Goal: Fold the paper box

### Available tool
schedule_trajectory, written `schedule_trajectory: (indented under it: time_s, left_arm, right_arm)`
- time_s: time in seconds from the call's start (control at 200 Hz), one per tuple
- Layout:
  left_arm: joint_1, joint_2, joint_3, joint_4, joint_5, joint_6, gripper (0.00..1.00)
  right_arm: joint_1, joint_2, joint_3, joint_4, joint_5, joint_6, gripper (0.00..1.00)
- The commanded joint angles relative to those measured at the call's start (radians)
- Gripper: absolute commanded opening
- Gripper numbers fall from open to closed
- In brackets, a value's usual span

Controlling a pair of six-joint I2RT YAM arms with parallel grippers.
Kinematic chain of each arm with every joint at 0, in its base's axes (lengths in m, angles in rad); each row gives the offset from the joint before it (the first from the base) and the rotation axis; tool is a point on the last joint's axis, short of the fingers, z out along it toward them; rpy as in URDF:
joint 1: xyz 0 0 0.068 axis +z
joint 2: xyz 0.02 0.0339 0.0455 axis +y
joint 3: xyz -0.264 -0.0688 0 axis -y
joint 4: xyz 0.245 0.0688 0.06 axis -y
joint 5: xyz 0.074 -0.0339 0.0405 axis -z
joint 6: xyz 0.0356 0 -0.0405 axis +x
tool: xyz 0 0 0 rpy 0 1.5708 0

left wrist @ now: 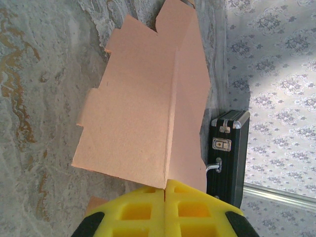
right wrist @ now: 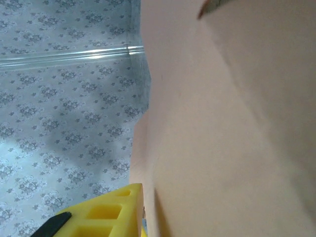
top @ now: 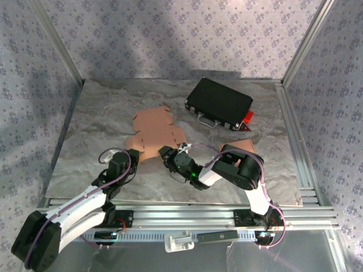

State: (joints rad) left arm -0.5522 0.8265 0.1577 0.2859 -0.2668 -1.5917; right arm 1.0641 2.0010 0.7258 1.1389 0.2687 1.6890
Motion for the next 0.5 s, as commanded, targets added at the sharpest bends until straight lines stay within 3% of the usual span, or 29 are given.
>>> schedule_trajectory:
  time_s: [0.0, 0.145, 0.26, 0.385, 0.495]
  left_arm:
    - [-0.008, -0.011, -0.020, -0.020, -0.020, -0.010, 0.00]
    - [-0.008, -0.022, -0.021, -0.030, -0.019, -0.011, 0.00]
    - [-0.007, -0.031, -0.002, -0.054, -0.002, 0.015, 0.01]
    - [-0.002, -0.038, 0.121, -0.204, 0.083, 0.130, 0.49]
    - [-0.003, -0.037, 0.227, -0.320, 0.160, 0.237, 0.57]
  right_arm:
    - [0.005, -0.037, -0.003, -0.022, 0.023, 0.006, 0.22]
    - [0.005, -0.041, -0.014, -0.027, 0.033, 0.015, 0.15]
    - [-0.002, -0.067, -0.026, -0.030, 0.040, -0.009, 0.00]
    - [-0.025, -0.174, -0.055, -0.138, 0.037, -0.063, 0.00]
    - [-0.055, -0.303, -0.077, -0.279, 0.033, -0.140, 0.00]
